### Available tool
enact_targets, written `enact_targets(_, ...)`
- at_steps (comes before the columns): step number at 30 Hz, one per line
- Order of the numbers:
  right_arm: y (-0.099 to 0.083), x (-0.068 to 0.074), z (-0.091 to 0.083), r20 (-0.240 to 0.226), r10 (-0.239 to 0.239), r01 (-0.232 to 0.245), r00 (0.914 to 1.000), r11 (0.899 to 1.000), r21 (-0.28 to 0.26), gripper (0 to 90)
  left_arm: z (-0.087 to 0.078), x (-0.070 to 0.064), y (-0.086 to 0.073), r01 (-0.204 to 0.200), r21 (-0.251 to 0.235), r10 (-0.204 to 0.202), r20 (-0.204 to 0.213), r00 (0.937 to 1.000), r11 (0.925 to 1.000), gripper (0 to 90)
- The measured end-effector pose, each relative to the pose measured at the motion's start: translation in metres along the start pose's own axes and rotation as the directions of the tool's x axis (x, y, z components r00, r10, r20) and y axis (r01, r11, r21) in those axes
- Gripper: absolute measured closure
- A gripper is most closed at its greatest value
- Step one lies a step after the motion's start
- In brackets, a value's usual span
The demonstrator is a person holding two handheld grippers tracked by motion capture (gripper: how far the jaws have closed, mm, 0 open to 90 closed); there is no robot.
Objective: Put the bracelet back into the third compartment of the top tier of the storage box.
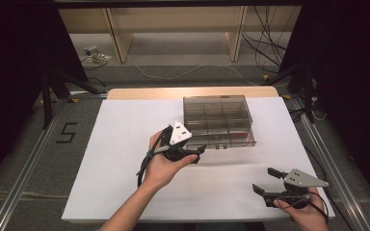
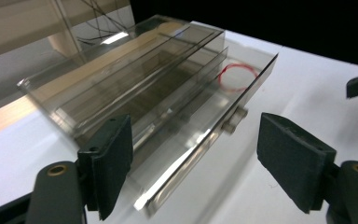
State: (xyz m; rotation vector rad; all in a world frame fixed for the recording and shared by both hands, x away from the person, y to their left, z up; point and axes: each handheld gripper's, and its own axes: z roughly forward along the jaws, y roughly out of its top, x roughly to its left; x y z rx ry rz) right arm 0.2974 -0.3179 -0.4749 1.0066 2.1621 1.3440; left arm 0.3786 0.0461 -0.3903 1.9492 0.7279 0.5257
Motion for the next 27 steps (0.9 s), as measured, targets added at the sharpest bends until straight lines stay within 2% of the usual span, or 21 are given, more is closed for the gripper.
enact_targets(5, 0.000, 0.000, 0.001, -0.001, -0.002, 0.002, 1.0000, 1.000, 0.001, 16.1, -0.018, 0.010, -0.021, -0.001, 0.004, 0.001, -0.034, 0.9994, 1.0000, 26.0)
enact_targets(8, 0.000, 0.001, 0.001, 0.000, 0.003, -0.003, 1.0000, 1.000, 0.006, 16.1, -0.030, 0.014, -0.035, 0.017, 0.002, -0.017, -0.041, 0.9990, 0.9999, 25.7)
enact_targets(14, 0.000, 0.001, 0.001, -0.001, -0.004, 0.004, 1.0000, 1.000, 0.006, 16.1, -0.053, 0.019, -0.068, 0.026, -0.004, -0.026, -0.068, 0.9973, 0.9997, 25.7)
enact_targets(20, 0.000, 0.001, 0.001, 0.001, -0.001, 0.001, 1.0000, 1.000, 0.010, 16.1, -0.074, 0.025, -0.096, 0.069, 0.007, -0.068, -0.090, 0.9936, 0.9976, 25.1)
enact_targets(24, 0.000, 0.001, 0.002, -0.004, -0.004, 0.004, 1.0000, 1.000, 0.009, 16.2, -0.079, 0.023, -0.107, 0.089, 0.032, -0.086, -0.079, 0.9931, 0.9955, 25.1)
enact_targets(27, 0.000, 0.001, 0.001, -0.003, -0.005, 0.005, 1.0000, 1.000, 0.009, 16.2, -0.075, 0.010, -0.112, 0.090, 0.051, -0.087, -0.058, 0.9946, 0.9947, 20.4)
